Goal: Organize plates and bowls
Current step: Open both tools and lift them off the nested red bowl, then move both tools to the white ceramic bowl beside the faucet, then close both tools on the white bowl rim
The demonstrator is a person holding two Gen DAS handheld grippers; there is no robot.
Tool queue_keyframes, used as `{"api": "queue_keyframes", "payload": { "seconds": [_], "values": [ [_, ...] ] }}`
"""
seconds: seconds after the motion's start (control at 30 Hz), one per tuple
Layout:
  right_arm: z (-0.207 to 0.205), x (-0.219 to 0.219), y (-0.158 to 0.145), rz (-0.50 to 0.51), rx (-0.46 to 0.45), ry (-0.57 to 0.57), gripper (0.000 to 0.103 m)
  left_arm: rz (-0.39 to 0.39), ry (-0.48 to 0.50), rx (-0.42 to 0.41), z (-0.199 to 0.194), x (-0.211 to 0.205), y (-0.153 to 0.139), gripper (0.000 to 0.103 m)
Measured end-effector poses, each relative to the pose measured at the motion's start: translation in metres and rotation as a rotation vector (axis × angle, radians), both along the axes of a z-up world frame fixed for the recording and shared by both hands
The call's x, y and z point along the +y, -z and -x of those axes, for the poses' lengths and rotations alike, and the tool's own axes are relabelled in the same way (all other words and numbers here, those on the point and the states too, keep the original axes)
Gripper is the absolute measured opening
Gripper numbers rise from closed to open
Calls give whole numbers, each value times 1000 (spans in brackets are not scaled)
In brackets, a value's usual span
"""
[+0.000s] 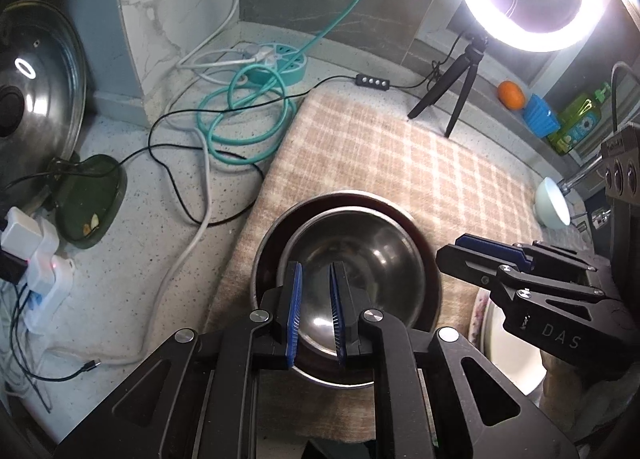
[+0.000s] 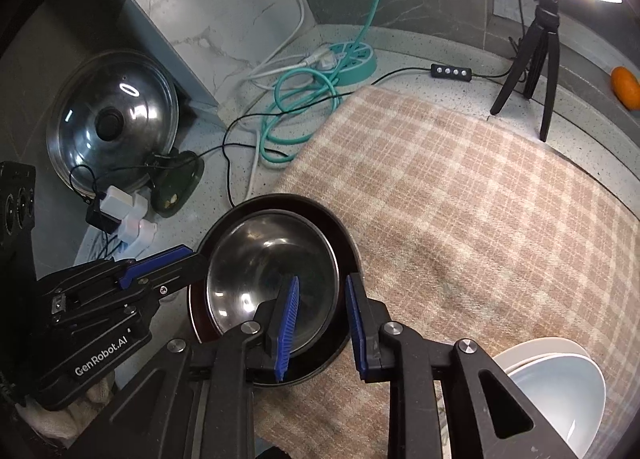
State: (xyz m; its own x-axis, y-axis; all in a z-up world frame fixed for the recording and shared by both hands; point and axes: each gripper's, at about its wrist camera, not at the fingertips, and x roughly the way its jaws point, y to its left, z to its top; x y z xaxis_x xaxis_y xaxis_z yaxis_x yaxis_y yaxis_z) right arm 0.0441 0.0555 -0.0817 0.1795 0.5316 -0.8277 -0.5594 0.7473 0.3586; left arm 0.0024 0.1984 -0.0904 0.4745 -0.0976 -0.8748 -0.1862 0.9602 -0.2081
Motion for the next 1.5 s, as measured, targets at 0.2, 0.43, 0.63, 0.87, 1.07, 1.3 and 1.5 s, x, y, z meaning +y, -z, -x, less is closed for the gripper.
{"api": "queue_keyframes", "payload": {
  "seconds": [0.2,0.43,0.63,0.87,1.07,1.3,1.5],
  "values": [
    [-6,-35,-13,-59,6,68,22,16,56,-38,-12,-21,-17,13],
    [-12,-99,-22,-98,4,175,22,50,150,-66,-30,-59,-30,13],
    [-20,-169,-26,-127,7,313,22,71,237,-71,-49,-101,-34,13],
    [-33,-245,-17,-139,16,484,22,86,346,-72,-69,-157,-36,13],
    [-40,-303,-9,-139,16,602,22,107,427,-64,-89,-207,-35,13],
    [-47,-355,-3,-136,-6,705,22,145,497,-46,-115,-255,-31,13],
    [-63,-386,9,-159,3,767,22,155,540,-30,-143,-290,-27,13]
  ]
}}
